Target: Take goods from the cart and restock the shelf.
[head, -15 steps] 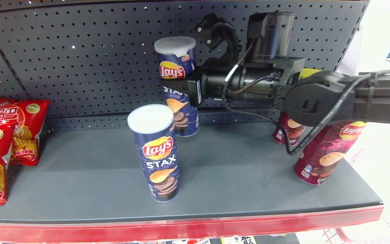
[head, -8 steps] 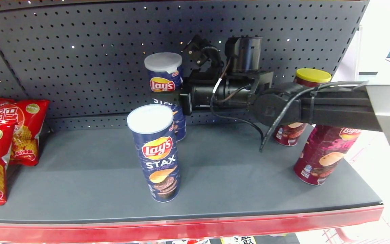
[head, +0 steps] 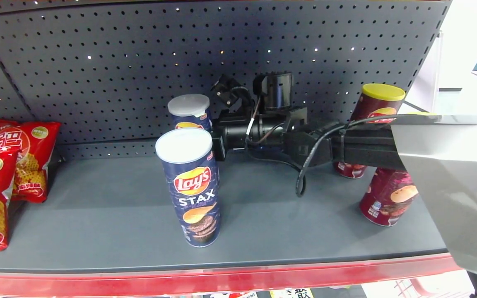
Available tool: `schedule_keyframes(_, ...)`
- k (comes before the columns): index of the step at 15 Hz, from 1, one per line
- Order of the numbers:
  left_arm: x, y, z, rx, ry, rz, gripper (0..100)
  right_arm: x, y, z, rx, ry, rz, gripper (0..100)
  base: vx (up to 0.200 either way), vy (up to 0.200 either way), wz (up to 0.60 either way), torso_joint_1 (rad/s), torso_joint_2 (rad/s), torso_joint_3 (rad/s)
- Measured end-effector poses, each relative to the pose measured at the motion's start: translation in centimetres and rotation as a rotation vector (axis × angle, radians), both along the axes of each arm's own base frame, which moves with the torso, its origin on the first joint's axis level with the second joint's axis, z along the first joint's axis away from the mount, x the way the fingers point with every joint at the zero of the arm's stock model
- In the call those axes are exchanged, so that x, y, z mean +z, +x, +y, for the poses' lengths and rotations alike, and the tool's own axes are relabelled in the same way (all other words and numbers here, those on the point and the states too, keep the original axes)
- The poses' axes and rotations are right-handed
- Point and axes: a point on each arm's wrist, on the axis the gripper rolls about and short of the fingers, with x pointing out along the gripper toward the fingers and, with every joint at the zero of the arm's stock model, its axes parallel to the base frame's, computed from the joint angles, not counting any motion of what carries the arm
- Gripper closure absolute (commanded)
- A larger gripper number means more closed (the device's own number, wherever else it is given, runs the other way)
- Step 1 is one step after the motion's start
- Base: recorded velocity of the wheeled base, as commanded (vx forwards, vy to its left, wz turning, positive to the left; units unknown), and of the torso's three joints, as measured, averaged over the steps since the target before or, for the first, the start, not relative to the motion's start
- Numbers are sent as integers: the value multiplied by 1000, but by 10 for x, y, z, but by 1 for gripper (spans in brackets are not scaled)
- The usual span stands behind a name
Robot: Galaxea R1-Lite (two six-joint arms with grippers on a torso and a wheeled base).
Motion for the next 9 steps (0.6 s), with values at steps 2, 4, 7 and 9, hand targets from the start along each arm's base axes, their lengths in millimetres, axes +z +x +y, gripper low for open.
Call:
schedule_keyframes(2, 0, 0, 0, 0, 0, 0, 0, -5, 3, 1, -2, 0, 17, 100, 0, 0, 0, 0, 0, 0)
schedule_keyframes(4, 0, 0, 0, 0, 0, 0, 0, -9, 6, 3, -6, 1, 41, 100, 0, 0, 0, 0, 0, 0)
schedule_keyframes(7, 0, 0, 0, 0, 0, 0, 0, -16, 8, 5, -11, -3, 80, 100, 0, 0, 0, 0, 0, 0)
schedule_keyframes(9, 0, 0, 0, 0, 0, 0, 0, -19, 9, 6, -12, -6, 99, 100, 0, 0, 0, 0, 0, 0)
